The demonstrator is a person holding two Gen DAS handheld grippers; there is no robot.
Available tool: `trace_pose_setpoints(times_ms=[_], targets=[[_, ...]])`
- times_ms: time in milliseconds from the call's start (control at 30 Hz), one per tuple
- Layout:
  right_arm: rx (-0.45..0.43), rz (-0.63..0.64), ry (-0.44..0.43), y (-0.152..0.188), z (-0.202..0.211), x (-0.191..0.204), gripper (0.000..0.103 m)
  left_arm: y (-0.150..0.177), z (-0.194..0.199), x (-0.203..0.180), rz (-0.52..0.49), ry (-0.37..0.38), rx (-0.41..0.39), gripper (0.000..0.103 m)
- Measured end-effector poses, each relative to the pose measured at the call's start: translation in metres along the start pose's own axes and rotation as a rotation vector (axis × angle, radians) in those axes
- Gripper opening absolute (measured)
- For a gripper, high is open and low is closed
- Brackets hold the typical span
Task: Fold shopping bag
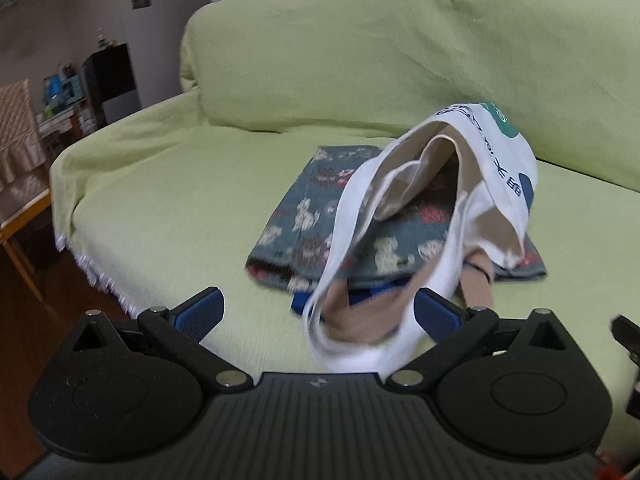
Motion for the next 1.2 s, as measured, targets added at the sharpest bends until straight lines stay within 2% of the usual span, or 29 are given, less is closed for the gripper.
trace_pose_setpoints(times_ms=[67, 100, 300, 333, 367, 400, 467, 567, 667, 733, 800, 867, 933, 1100, 1167, 1200], targets=[[-0.005, 0.017, -0.015, -0.008, -0.021, 0.009, 0.050, -0.009, -0.014, 0.001, -0.008, 0.004, -0.005, 0.100], [-0.009, 0.022, -0.025, -0.012, -0.031, 0.014, 0.046, -0.013, -0.021, 0.002, -0.011, 0.006, -0.007, 0.100], [-0.014, 0.060, -0.018, -0.026, -0.090, 0.045, 0.040, -0.027, -0.038, 0.012, 0.010, 0.023, -0.018, 0.100], [-0.007, 0.072, -0.008, -0.025, -0.100, 0.049, 0.028, -0.028, -0.039, 0.014, 0.007, 0.017, -0.021, 0.100], [0.012, 0.096, -0.003, -0.024, -0.111, 0.052, 0.001, -0.029, -0.039, 0.017, 0.002, 0.012, -0.025, 0.099], [0.036, 0.116, 0.005, -0.022, -0.120, 0.052, 0.000, -0.031, -0.038, 0.019, -0.003, 0.008, -0.029, 0.097], [0.032, 0.065, 0.013, -0.022, -0.121, 0.038, 0.000, -0.035, -0.036, 0.025, -0.014, 0.004, -0.041, 0.083], [0.023, -0.013, 0.068, -0.021, -0.104, -0.001, 0.000, -0.044, -0.034, 0.034, -0.031, -0.007, -0.071, 0.083], [0.032, -0.050, 0.092, -0.015, -0.093, -0.032, 0.000, -0.051, -0.047, 0.027, -0.093, 0.001, -0.092, 0.083], [0.044, -0.036, 0.098, -0.009, -0.092, -0.039, 0.001, -0.053, -0.069, 0.014, -0.180, 0.015, -0.104, 0.083], [0.055, -0.021, 0.104, -0.004, -0.091, -0.046, 0.002, -0.050, -0.095, 0.002, -0.256, 0.032, -0.083, 0.078], [0.057, -0.012, 0.104, -0.001, -0.091, -0.045, 0.006, -0.049, -0.113, -0.007, -0.290, 0.079, -0.054, 0.071], [0.058, -0.001, 0.104, 0.001, -0.091, -0.044, 0.006, -0.048, -0.120, -0.017, -0.329, 0.112, -0.067, 0.071], [0.078, -0.002, 0.092, 0.002, -0.100, -0.039, 0.011, -0.053, -0.136, -0.034, -0.388, 0.133, -0.087, 0.071], [0.084, -0.004, 0.089, 0.003, -0.107, -0.041, 0.022, -0.054, -0.144, -0.040, -0.424, 0.138, -0.084, 0.070], [0.087, -0.009, 0.085, 0.004, -0.108, -0.041, 0.024, -0.053, -0.149, -0.043, -0.442, 0.137, -0.080, 0.069]])
Point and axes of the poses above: each gripper's, at about its wrist camera, not at the fingertips, and z roughly against the way its jaws point, x to its left, y to its underside, the point moved 4 cm from there along -z, roughly the way its jaws point, and after that the axes turned 3 degrees about y, right-handed, at the moved point
